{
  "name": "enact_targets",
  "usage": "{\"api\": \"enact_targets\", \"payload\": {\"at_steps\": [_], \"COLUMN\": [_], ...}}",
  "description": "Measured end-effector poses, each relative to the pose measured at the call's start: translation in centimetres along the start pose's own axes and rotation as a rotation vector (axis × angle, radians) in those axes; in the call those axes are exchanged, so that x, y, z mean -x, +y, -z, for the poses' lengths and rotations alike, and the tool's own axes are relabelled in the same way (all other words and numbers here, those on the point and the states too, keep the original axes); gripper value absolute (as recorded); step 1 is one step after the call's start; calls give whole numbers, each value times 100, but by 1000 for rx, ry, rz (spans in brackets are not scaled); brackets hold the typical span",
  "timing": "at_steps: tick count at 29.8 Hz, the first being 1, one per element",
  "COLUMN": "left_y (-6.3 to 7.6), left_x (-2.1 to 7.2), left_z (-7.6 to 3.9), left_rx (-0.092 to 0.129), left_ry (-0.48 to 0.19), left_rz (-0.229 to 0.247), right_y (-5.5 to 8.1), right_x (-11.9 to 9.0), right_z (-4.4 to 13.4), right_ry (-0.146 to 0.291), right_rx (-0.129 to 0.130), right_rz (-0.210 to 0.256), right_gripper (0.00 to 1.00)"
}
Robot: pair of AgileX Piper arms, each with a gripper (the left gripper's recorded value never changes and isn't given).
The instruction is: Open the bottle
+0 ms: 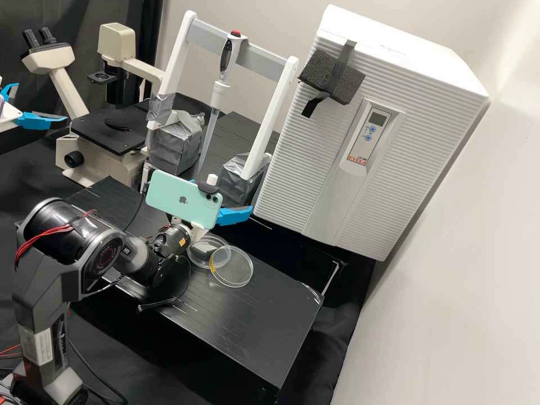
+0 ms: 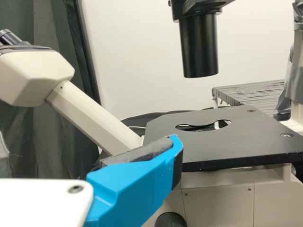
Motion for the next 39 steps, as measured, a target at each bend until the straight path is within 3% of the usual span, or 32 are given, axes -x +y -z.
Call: {"api": "enact_targets", "payload": {"at_steps": [12, 17, 23, 26, 32, 36, 39], "left_y": [-2, -22, -70, -102, -209, -292, -364], "left_x": [5, 48, 133, 163, 229, 290, 332], "left_z": [-20, -145, -366, -472, -602, -644, -646], "left_rx": [-8, 31, 40, 59, 60, 49, 56], "left_ry": [-23, -134, -292, -348, -422, -465, -475], "left_rz": [-3, -13, -5, 12, 45, 72, 89], "right_y": [0, 0, 0, 0, 0, 0, 0], "right_x": [0, 0, 0, 0, 0, 0, 0], "right_z": [0, 0, 0, 0, 0, 0, 0], "right_ry": [0, 0, 0, 0, 0, 0, 0], "right_rx": [0, 0, 0, 0, 0, 0, 0], "right_rz": [0, 0, 0, 0, 0, 0, 0], "right_gripper": [100, 100, 100, 100, 100, 100, 100]}}
